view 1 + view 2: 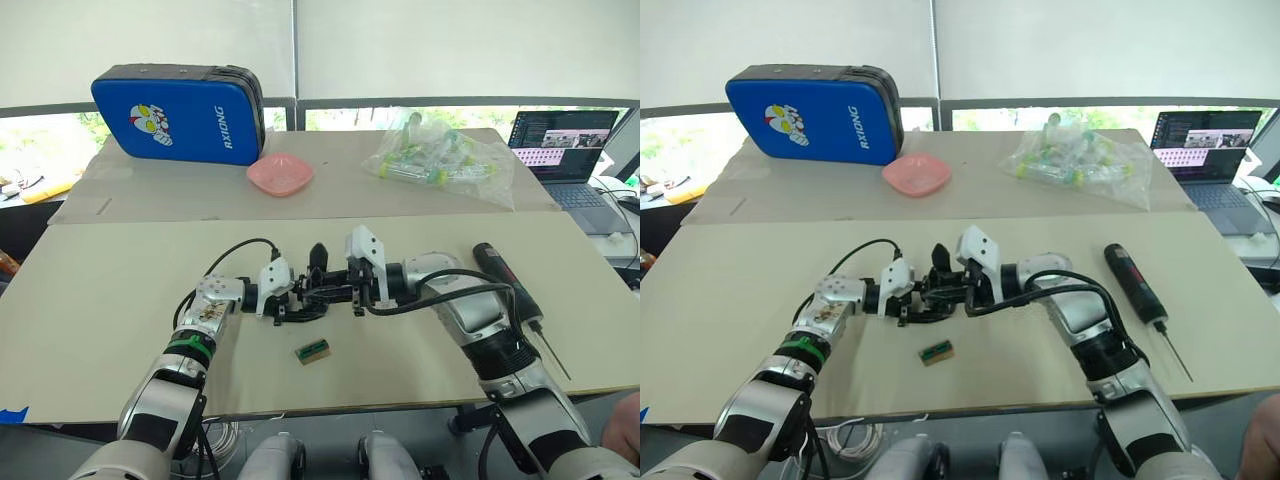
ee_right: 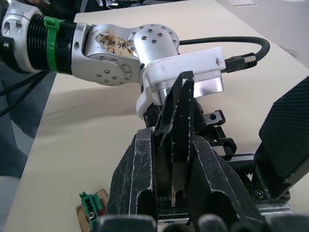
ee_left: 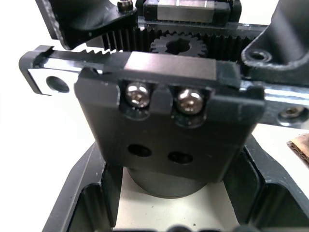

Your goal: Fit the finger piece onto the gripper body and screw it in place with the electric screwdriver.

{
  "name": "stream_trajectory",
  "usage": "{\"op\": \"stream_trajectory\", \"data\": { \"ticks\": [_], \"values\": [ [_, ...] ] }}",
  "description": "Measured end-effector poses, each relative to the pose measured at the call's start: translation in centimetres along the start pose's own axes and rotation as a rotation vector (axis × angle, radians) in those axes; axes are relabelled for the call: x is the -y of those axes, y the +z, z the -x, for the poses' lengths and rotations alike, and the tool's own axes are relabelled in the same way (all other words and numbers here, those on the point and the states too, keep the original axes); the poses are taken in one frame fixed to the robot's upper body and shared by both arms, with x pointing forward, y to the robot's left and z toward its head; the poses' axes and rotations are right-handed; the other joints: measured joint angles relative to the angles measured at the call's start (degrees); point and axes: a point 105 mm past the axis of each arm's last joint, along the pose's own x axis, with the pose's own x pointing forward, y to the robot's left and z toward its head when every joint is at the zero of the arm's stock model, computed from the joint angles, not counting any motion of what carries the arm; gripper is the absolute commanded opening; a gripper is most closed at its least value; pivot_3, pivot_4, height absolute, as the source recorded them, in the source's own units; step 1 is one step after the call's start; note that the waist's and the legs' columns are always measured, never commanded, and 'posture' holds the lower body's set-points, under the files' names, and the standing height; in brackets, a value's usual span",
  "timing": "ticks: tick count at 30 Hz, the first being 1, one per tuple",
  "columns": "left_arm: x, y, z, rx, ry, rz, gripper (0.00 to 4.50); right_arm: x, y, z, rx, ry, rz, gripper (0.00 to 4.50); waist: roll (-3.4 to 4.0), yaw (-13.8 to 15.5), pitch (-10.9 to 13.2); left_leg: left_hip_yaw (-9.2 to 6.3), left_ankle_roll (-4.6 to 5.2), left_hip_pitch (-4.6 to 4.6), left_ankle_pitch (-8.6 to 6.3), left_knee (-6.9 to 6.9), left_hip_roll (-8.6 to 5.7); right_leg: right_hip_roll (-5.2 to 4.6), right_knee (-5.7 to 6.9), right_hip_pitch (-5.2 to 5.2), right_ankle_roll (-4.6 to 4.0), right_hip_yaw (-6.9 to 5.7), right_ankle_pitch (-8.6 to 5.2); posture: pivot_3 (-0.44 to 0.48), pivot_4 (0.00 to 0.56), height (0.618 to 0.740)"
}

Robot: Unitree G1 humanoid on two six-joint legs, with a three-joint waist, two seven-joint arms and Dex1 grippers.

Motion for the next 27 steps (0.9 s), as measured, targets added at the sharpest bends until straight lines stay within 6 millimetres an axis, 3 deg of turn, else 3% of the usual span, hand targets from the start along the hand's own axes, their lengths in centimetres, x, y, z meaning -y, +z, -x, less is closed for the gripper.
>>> {"op": "stream_trajectory", "data": {
  "ticks": [2, 8, 12, 15, 16, 18, 24, 27],
  "values": [
    [0.0, 0.1, 0.0, 0.006, 0.000, -0.002, 2.32, -0.1, -0.6, 0.1, -0.004, -0.007, -0.010, 2.44, 0.01, 0.00, 0.02, 0.01, 0.00, -0.24, 0.00, 0.00, -0.02, -0.01, 0.02, -0.12, 0.00, 0.02, 0.00, 0.000, 0.150, 0.740],
    [0.0, 0.1, 0.1, 0.010, 0.000, 0.004, 2.32, -0.3, 1.0, 0.8, 0.051, -0.017, 0.084, 4.48, 0.01, 0.04, 0.02, -0.01, 0.00, -0.34, 0.01, 0.00, -0.02, 0.00, 0.00, -0.13, 0.00, -0.01, 0.00, 0.000, 0.150, 0.740],
    [0.0, 0.1, 0.1, 0.011, 0.004, 0.004, 2.32, -0.6, 1.1, 1.7, 0.090, -0.036, 0.083, 4.48, 0.01, 0.05, 0.03, -0.02, 0.00, -0.36, 0.00, 0.00, -0.02, 0.00, 0.00, -0.10, 0.00, -0.01, 0.00, 0.000, 0.150, 0.740],
    [0.0, 0.0, 0.2, 0.011, 0.010, 0.011, 2.32, -1.2, 2.2, 2.0, 0.150, -0.020, 0.119, 4.48, 0.01, 0.02, 0.03, -0.01, 0.00, -0.35, 0.01, 0.00, -0.01, 0.01, -0.01, -0.10, 0.00, 0.00, 0.00, 0.000, 0.150, 0.740],
    [0.0, 0.0, 0.2, 0.011, 0.012, 0.020, 3.40, -1.5, 2.7, 2.1, 0.175, -0.012, 0.130, 4.50, 0.01, 0.03, 0.03, -0.02, 0.00, -0.34, 0.01, 0.00, -0.01, 0.01, -0.01, -0.08, 0.00, -0.01, 0.00, 0.000, 0.150, 0.740],
    [0.1, -0.3, 0.2, 0.007, 0.021, 0.035, 4.34, -2.0, 3.2, 2.4, 0.210, -0.006, 0.149, 4.50, 0.01, 0.02, 0.03, -0.02, 0.00, -0.31, 0.00, 0.00, -0.01, 0.00, -0.02, -0.08, 0.00, 0.00, 0.00, 0.000, 0.150, 0.740],
    [-0.2, -0.2, 0.6, 0.030, 0.062, 0.041, 4.45, -2.9, 3.8, 4.0, 0.283, -0.025, 0.164, 4.50, 0.01, -0.03, 0.03, -0.01, 0.00, -0.31, 0.00, 0.00, 0.01, -0.05, 0.00, -0.08, 0.00, 0.06, 0.00, 0.000, 0.150, 0.740],
    [0.0, -0.6, 2.1, 0.027, 0.076, 0.041, 4.45, -3.2, 3.8, 5.4, 0.285, -0.060, 0.177, 4.50, 0.01, -0.31, 0.03, -0.02, -0.04, -0.30, -0.02, -0.04, 0.04, -0.05, 0.01, -0.16, -0.06, 0.21, -0.02, 0.000, 0.150, 0.740]
  ]
}}
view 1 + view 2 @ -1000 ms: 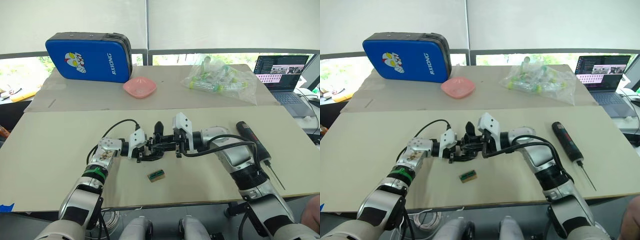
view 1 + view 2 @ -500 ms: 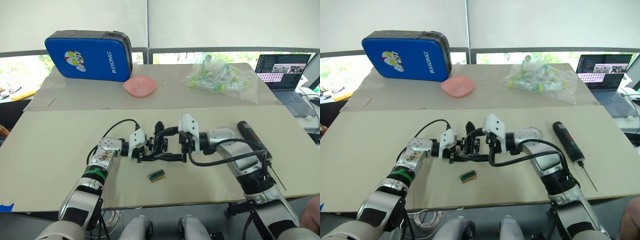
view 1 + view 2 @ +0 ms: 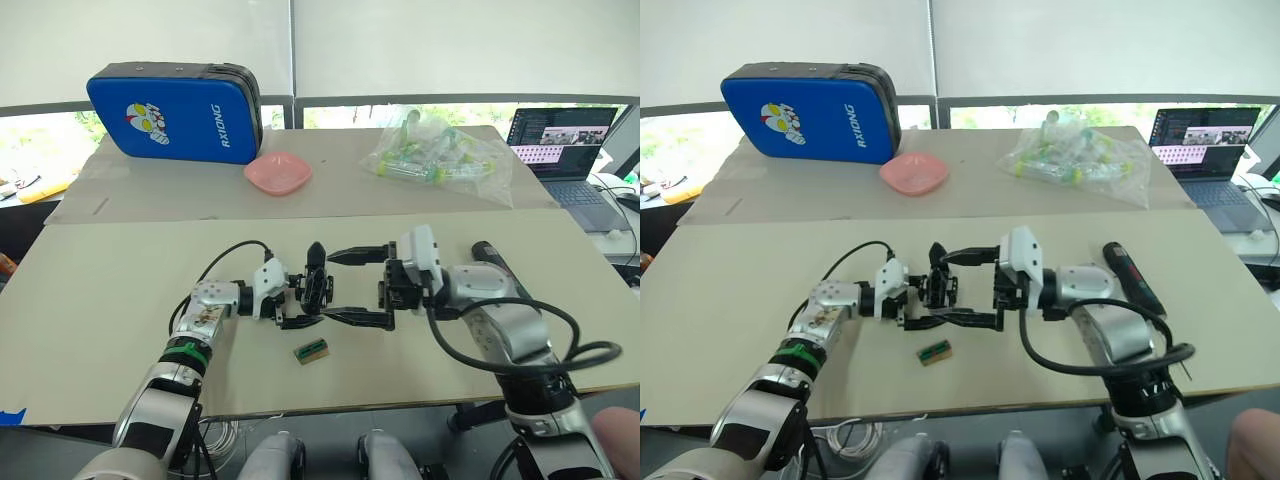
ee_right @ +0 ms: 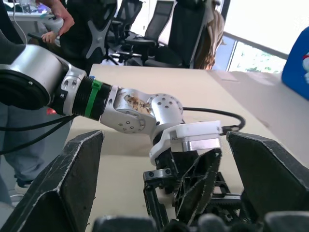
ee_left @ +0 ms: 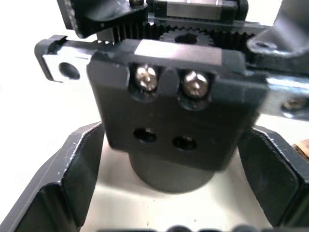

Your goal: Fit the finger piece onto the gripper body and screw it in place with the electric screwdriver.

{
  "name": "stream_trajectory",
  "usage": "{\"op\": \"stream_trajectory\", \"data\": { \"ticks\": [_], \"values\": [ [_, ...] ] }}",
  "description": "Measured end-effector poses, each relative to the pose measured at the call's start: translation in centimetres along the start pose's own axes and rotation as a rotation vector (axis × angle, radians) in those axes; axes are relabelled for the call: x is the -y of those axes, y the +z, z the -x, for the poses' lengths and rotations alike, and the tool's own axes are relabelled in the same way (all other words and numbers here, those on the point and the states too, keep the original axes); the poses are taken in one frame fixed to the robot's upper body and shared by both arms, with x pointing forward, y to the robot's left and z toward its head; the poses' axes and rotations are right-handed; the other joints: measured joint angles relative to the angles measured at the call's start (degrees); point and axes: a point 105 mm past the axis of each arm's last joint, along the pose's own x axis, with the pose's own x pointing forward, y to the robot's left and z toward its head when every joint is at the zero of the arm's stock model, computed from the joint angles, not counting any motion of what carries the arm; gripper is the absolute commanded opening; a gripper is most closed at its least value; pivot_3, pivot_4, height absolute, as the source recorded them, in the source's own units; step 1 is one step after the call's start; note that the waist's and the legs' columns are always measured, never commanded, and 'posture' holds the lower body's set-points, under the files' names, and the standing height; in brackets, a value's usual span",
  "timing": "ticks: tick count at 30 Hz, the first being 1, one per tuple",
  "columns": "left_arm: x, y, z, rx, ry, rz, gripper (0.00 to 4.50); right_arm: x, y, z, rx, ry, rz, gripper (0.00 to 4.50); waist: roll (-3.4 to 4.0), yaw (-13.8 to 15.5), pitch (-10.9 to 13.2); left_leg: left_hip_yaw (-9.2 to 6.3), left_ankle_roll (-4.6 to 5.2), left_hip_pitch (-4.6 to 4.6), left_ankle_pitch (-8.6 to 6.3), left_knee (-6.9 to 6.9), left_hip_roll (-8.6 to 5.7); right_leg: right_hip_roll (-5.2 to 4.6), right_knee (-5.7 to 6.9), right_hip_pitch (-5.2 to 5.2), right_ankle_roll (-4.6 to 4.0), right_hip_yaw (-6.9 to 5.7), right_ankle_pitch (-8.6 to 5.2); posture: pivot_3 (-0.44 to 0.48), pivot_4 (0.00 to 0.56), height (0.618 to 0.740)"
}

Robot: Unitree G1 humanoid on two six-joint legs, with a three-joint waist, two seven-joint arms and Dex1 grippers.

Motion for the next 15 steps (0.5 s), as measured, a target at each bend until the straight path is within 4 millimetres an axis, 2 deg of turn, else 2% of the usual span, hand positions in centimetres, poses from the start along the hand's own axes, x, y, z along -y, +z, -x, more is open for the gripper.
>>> {"op": "stream_trajectory", "data": {
  "ticks": [3, 5, 7, 8, 10, 13, 15],
  "values": [
    [0.1, -0.7, 3.1, -0.024, 0.027, 0.008, 4.45, 0.1, 0.5, 2.5, -0.011, -0.085, 0.015, 4.50, 0.00, -0.19, 0.00, 0.01, -0.01, 0.02, -0.01, -0.13, 0.06, 0.04, 0.01, -0.11, -0.11, 0.09, -0.04, 0.000, 0.150, 0.740],
    [0.2, -1.2, 5.7, -0.041, 0.062, 0.038, 4.45, 0.2, 0.9, 5.0, -0.026, -0.185, 0.005, 4.50, 0.01, 0.03, 0.03, 0.00, -0.01, -0.01, -0.01, -0.21, 0.13, 0.03, 0.00, -0.17, -0.21, 0.09, -0.09, 0.000, 0.150, 0.740],
    [0.3, -0.9, 7.7, -0.039, 0.102, 0.076, 4.45, -0.3, 0.7, 8.1, -0.067, -0.302, -0.019, 4.50, -0.01, 0.54, 0.09, -0.05, -0.02, -0.16, -0.01, -0.22, 0.18, -0.01, -0.05, -0.22, -0.26, 0.18, -0.12, 0.000, 0.150, 0.740],
    [0.6, -0.3, 8.8, -0.021, 0.119, 0.105, 4.45, -1.0, 0.2, 10.6, -0.113, -0.391, -0.043, 4.50, -0.04, 1.20, 0.13, -0.10, -0.06, -0.27, -0.05, -0.23, 0.19, -0.05, -0.09, -0.28, -0.26, 0.17, -0.13, 0.000, 0.150, 0.740],
    [0.6, 1.1, 10.4, 0.007, 0.144, 0.137, 4.45, -1.8, -0.2, 13.7, -0.170, -0.508, -0.060, 4.50, -0.01, 1.86, 0.16, -0.07, -0.14, -0.34, -0.16, -0.23, 0.16, -0.08, -0.11, -0.35, -0.26, 0.22, -0.13, 0.000, 0.150, 0.740],
    [0.2, 5.3, 10.4, 0.098, 0.145, 0.068, 4.45, -3.1, 0.0, 17.0, -0.233, -0.645, -0.046, 4.50, 0.02, 2.64, 0.18, 0.03, -0.19, -0.40, -0.15, -0.21, 0.13, -0.26, -0.13, -0.36, -0.23, 0.20, -0.10, 0.000, 0.150, 0.740],
    [0.0, 7.4, 10.4, 0.145, 0.141, 0.037, 4.45, -4.3, 0.0, 20.0, -0.277, -0.779, -0.040, 4.50, 0.00, 3.17, 0.19, 0.03, -0.22, -0.27, -0.14, -0.22, 0.16, -0.25, -0.17, -0.16, -0.22, 0.11, -0.12, 0.000, 0.150, 0.740]
  ]
}}
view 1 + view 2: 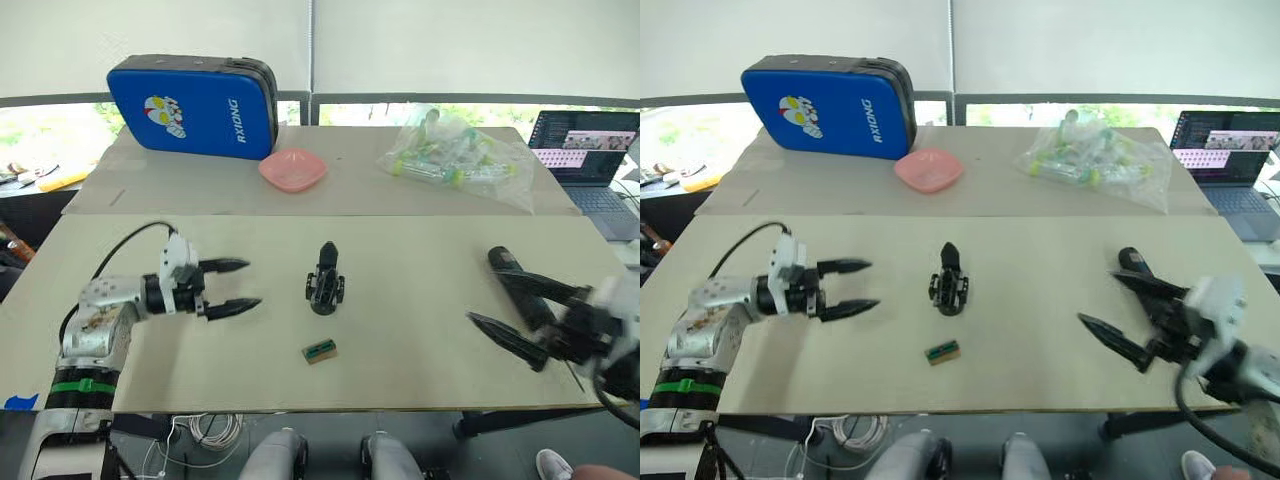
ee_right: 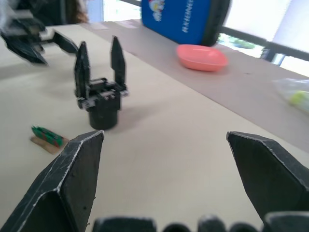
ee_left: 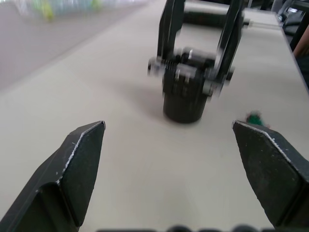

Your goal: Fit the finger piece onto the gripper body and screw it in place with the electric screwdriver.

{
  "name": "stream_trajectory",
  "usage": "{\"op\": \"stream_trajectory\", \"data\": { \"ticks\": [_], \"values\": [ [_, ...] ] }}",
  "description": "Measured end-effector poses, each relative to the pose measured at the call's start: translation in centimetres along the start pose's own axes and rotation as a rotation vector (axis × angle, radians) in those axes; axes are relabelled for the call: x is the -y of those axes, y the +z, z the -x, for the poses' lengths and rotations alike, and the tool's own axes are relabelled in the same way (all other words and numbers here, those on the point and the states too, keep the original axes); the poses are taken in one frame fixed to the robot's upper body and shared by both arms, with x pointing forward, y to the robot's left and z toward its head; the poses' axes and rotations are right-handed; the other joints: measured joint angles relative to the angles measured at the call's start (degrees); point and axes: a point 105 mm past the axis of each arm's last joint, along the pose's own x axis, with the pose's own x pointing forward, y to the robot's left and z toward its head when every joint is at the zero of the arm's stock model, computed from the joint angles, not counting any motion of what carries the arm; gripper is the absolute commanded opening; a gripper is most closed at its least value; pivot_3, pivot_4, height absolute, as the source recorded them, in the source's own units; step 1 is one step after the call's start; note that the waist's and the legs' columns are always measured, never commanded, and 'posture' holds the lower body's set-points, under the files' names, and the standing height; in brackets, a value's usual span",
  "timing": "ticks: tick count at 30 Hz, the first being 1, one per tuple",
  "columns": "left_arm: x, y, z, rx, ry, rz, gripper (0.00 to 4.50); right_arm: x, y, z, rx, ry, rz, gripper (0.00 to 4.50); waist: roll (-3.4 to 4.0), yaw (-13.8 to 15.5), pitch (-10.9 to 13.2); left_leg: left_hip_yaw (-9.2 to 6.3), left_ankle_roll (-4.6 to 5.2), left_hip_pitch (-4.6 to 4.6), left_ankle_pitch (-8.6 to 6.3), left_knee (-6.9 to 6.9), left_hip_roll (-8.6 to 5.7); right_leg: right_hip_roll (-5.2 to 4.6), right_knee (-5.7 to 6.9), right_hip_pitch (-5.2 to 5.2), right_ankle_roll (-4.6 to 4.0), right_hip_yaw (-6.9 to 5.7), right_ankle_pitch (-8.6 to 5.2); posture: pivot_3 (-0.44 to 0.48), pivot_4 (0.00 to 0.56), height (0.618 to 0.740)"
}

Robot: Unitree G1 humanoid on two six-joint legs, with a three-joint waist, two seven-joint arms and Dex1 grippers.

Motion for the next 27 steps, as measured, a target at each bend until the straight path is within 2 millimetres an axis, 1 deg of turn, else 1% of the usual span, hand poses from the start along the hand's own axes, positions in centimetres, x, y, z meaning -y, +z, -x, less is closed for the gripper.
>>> {"op": "stream_trajectory", "data": {
  "ticks": [1, 2, 3, 5, 7, 8, 10, 11, 13, 16, 17, 19, 21, 22, 24, 25, 27],
  "values": [
    [-0.1, 0.9, 0.1, 0.021, 0.000, 0.001, 4.45, 0.8, -0.7, 1.7, -0.019, -0.093, -0.011, 4.50, 0.00, 0.09, 0.00, -0.01, 0.00, 0.08, 0.00, 0.00, 0.01, 0.01, -0.01, 0.09, 0.00, -0.05, -0.02, 0.000, 0.150, 0.740],
    [-0.1, 1.6, 0.3, 0.032, -0.001, 0.003, 4.45, 1.3, -1.4, 3.1, -0.044, -0.157, -0.028, 4.50, 0.02, 0.01, 0.02, 0.00, 0.00, 0.14, 0.00, 0.00, 0.02, 0.07, -0.01, 0.14, -0.01, -0.02, -0.06, 0.000, 0.150, 0.740],
    [0.2, 2.6, 0.3, 0.051, -0.022, 0.012, 4.45, 1.7, -2.0, 5.0, -0.062, -0.245, -0.042, 4.50, 0.06, -0.04, 0.04, 0.00, 0.00, 0.14, 0.00, 0.00, 0.02, 0.08, -0.01, 0.17, 0.03, 0.00, -0.16, 0.000, 0.150, 0.740],
    [1.2, 4.3, 0.1, 0.094, -0.086, 0.042, 4.45, 1.7, -3.2, 7.9, -0.102, -0.370, -0.065, 4.50, 0.12, -0.24, 0.07, 0.02, 0.01, 0.22, -0.01, 0.00, 0.05, 0.14, 0.00, 0.21, 0.01, -0.01, -0.28, 0.000, 0.150, 0.740],
    [2.1, 5.6, -0.2, 0.140, -0.134, 0.077, 4.45, 1.6, -4.0, 9.9, -0.127, -0.470, -0.080, 4.50, 0.18, -0.62, 0.11, 0.02, 0.01, 0.23, 0.00, 0.00, 0.08, 0.16, 0.03, 0.22, -0.01, 0.01, -0.31, 0.000, 0.150, 0.740],
    [2.5, 6.1, -0.3, 0.154, -0.150, 0.088, 4.45, 1.5, -4.2, 10.6, -0.141, -0.505, -0.088, 4.50, 0.22, -0.86, 0.14, 0.01, 0.01, 0.25, 0.00, 0.00, 0.11, 0.18, 0.03, 0.22, -0.01, 0.02, -0.33, 0.000, 0.150, 0.740],
    [3.0, 6.9, -0.7, 0.164, -0.177, 0.090, 4.45, 1.3, -4.5, 11.1, -0.159, -0.544, -0.100, 4.50, 0.24, -1.46, 0.17, 0.02, 0.00, 0.33, 0.00, 0.00, 0.17, 0.22, 0.05, 0.29, -0.03, 0.05, -0.47, 0.000, 0.150, 0.740],
    [3.1, 7.2, -0.9, 0.163, -0.183, 0.082, 4.45, 1.3, -4.4, 11.0, -0.160, -0.549, -0.101, 4.50, 0.26, -1.70, 0.19, 0.05, -0.02, 0.39, 0.01, 0.00, 0.18, 0.22, 0.04, 0.30, -0.01, 0.07, -0.61, 0.000, 0.150, 0.740],
    [3.1, 7.5, -1.2, 0.160, -0.187, 0.078, 4.45, 1.6, -4.2, 10.1, -0.167, -0.536, -0.117, 4.50, 0.29, -2.15, 0.21, 0.13, -0.03, 0.56, 0.02, 0.00, 0.25, 0.22, 0.06, 0.42, -0.03, 0.08, -0.69, 0.000, 0.150, 0.740],
    [3.1, 7.7, -1.8, 0.165, -0.200, 0.073, 4.45, 2.9, -4.0, 8.1, -0.211, -0.496, -0.143, 4.50, 0.24, -2.27, 0.25, 0.22, -0.04, 0.61, 0.03, 0.00, 0.30, 0.21, 0.06, 0.42, -0.05, 0.06, -0.66, 0.000, 0.150, 0.740],
    [3.0, 7.7, -2.0, 0.165, -0.199, 0.074, 4.45, 3.7, -4.0, 7.0, -0.244, -0.481, -0.153, 4.50, 0.24, -2.33, 0.26, 0.28, -0.03, 0.63, 0.03, 0.00, 0.30, 0.20, 0.06, 0.42, -0.09, 0.06, -0.63, 0.000, 0.150, 0.740],
    [2.7, 8.0, -2.6, 0.170, -0.199, 0.064, 4.45, 5.4, -2.9, 4.9, -0.241, -0.480, -0.163, 4.50, 0.14, -2.26, 0.35, 0.33, -0.03, 0.57, 0.06, 0.00, 0.31, 0.20, 0.04, 0.36, -0.17, 0.03, -0.55, 0.000, 0.150, 0.740],
    [2.5, 7.9, -3.0, 0.168, -0.186, 0.063, 4.45, 6.0, -1.7, 2.6, -0.214, -0.436, -0.157, 4.50, 0.10, -1.80, 0.38, 0.32, 0.36, 0.57, 0.29, 0.00, 0.42, 0.33, 0.04, 0.37, -0.37, -0.07, -0.40, 0.000, 0.150, 0.740],
    [2.4, 7.8, -3.2, 0.172, -0.184, 0.066, 4.45, 6.1, -1.5, 1.7, -0.214, -0.407, -0.156, 4.50, 0.09, -1.54, 0.38, 0.31, 0.33, 0.53, 0.27, 0.00, 0.46, 0.38, 0.05, 0.35, -0.38, -0.13, -0.32, 0.000, 0.150, 0.740],
    [2.3, 7.6, -3.4, 0.171, -0.181, 0.063, 4.45, 6.8, -2.6, -0.1, -0.319, -0.376, -0.150, 4.50, 0.00, -1.34, 0.44, 0.31, 0.30, 0.43, 0.23, 0.00, 0.48, 0.43, 0.04, 0.31, -0.39, -0.20, -0.32, 0.000, 0.150, 0.740],
    [2.3, 7.5, -3.6, 0.166, -0.189, 0.059, 4.45, 7.8, -3.9, -1.0, -0.413, -0.396, -0.141, 4.50, -0.05, -1.33, 0.47, 0.35, 0.33, 0.36, 0.22, 0.00, 0.44, 0.43, 0.01, 0.23, -0.39, -0.27, -0.30, 0.000, 0.150, 0.740],
    [2.6, 7.2, -4.0, 0.155, -0.209, 0.054, 4.45, 9.4, -5.7, -1.5, -0.514, -0.457, -0.149, 4.50, -0.07, -1.01, 0.48, 0.33, 0.39, 0.20, 0.19, 0.01, 0.38, 0.33, -0.11, 0.21, -0.40, -0.29, -0.29, 0.000, 0.150, 0.740]
  ]
}}
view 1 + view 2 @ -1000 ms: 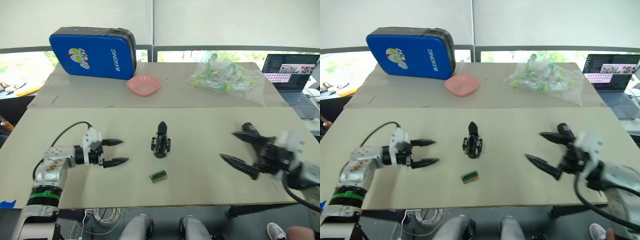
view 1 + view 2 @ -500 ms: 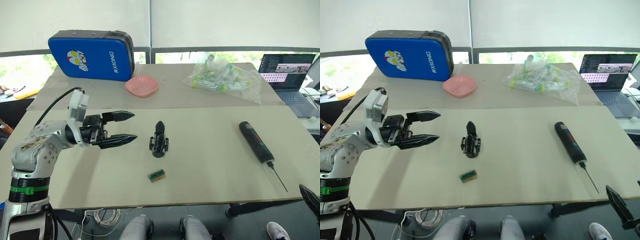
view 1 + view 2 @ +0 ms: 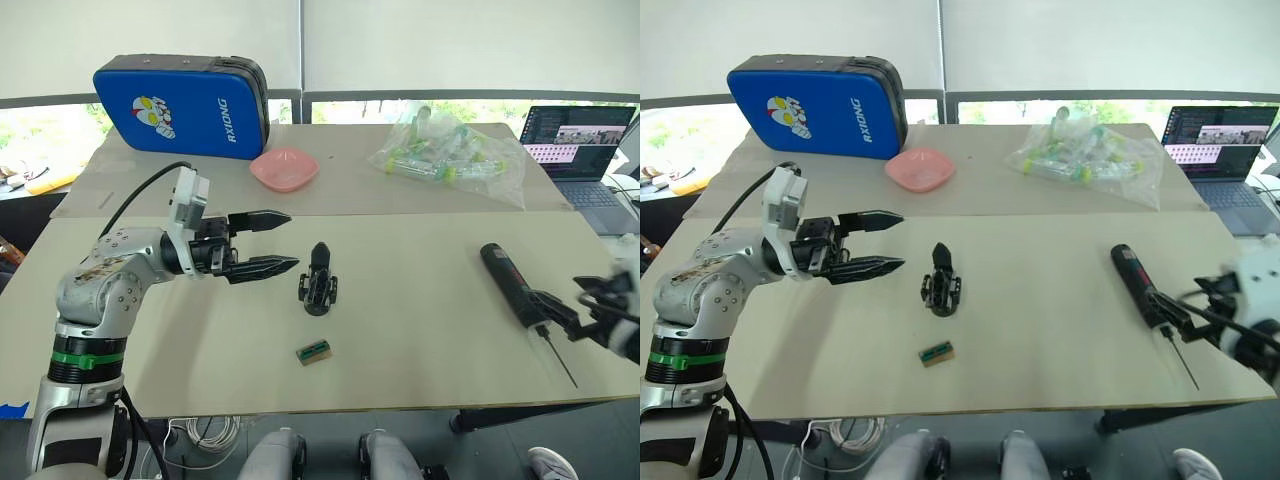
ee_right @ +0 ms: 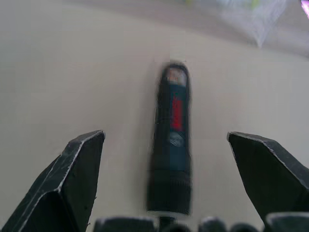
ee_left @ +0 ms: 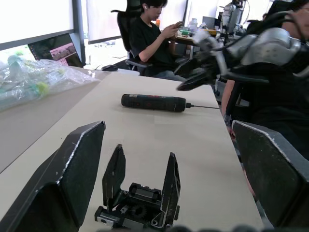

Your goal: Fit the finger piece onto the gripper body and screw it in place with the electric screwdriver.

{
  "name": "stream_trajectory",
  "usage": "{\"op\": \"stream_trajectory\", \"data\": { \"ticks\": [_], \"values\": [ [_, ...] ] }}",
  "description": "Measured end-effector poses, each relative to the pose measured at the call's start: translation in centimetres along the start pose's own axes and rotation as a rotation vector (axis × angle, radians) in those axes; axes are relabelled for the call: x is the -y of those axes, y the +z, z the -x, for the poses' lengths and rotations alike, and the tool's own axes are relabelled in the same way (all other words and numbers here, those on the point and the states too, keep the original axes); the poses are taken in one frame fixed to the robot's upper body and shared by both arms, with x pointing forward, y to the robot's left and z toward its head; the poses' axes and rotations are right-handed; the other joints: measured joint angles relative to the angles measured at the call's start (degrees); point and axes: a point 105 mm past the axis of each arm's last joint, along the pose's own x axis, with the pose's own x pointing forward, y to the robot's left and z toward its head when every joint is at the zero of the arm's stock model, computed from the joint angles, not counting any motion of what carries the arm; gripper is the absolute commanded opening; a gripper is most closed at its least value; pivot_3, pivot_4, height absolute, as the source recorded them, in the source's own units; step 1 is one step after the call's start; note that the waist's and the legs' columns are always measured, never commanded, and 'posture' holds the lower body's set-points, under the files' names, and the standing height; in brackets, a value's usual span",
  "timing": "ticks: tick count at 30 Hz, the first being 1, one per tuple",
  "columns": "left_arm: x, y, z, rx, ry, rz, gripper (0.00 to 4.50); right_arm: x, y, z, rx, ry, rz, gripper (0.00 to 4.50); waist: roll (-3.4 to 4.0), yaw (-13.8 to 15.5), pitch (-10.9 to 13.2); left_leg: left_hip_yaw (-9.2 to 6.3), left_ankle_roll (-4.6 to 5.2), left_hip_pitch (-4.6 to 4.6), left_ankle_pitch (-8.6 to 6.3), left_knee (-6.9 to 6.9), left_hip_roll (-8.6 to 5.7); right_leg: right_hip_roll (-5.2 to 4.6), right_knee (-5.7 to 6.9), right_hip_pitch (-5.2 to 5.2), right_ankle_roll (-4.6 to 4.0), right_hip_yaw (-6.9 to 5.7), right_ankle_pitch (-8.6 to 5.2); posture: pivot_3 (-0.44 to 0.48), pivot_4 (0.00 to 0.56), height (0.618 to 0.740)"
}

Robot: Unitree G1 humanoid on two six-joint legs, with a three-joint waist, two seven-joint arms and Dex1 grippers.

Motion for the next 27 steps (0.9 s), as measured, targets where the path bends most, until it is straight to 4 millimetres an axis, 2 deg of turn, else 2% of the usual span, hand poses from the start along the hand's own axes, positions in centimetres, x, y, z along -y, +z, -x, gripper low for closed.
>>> {"op": "stream_trajectory", "data": {
  "ticks": [5, 10, 13, 16, 21, 27],
  "values": [
    [0.1, -0.2, -0.1, -0.004, -0.010, 0.001, 4.45, -0.4, -1.7, -2.6, -0.107, 0.044, -0.019, 4.50, 0.02, 0.16, 0.01, -0.03, 0.13, -0.08, -0.10, 0.00, 0.00, 0.03, -0.17, -0.01, 0.10, -0.04, 0.07, 0.000, 0.150, 0.740],
    [0.7, -0.6, 0.1, -0.018, -0.036, 0.007, 4.45, -1.9, -3.0, -3.6, -0.183, 0.177, -0.041, 4.50, 0.02, -0.15, 0.01, -0.01, 0.19, -0.08, -0.13, 0.00, 0.00, 0.04, -0.29, 0.06, 0.17, -0.30, 0.16, 0.000, 0.150, 0.740],
    [1.0, -0.8, 0.6, -0.040, -0.049, 0.010, 4.45, -2.0, -3.6, -4.1, -0.219, 0.199, -0.034, 4.50, 0.03, -0.40, 0.01, 0.00, 0.19, -0.04, -0.13, 0.01, 0.01, 0.05, -0.31, 0.08, 0.17, -0.31, 0.19, 0.000, 0.150, 0.740],
    [1.3, -0.9, 0.6, -0.037, -0.064, -0.003, 4.50, -1.7, -3.5, -4.5, -0.225, 0.195, -0.051, 3.67, 0.03, -0.46, 0.01, -0.01, 0.16, -0.04, -0.11, 0.07, 0.04, 0.04, -0.41, 0.12, 0.10, -0.31, 0.28, 0.000, 0.150, 0.740],
    [1.6, -0.8, 0.5, -0.038, -0.079, -0.019, 4.50, -0.7, -3.7, -4.8, -0.221, 0.174, -0.067, 1.99, 0.03, -0.35, 0.01, -0.01, 0.15, -0.04, -0.10, 0.18, 0.04, 0.10, -0.44, 0.18, 0.14, -0.32, 0.34, 0.000, 0.150, 0.740],
    [1.7, -0.7, 0.5, -0.036, -0.083, -0.026, 4.50, -0.5, -3.7, -4.7, -0.177, 0.189, -0.023, 1.97, 0.05, -0.29, 0.01, -0.01, 0.15, -0.05, -0.10, 0.21, 0.01, 0.12, -0.43, 0.16, 0.22, -0.31, 0.39, 0.000, 0.150, 0.740]
  ]
}}
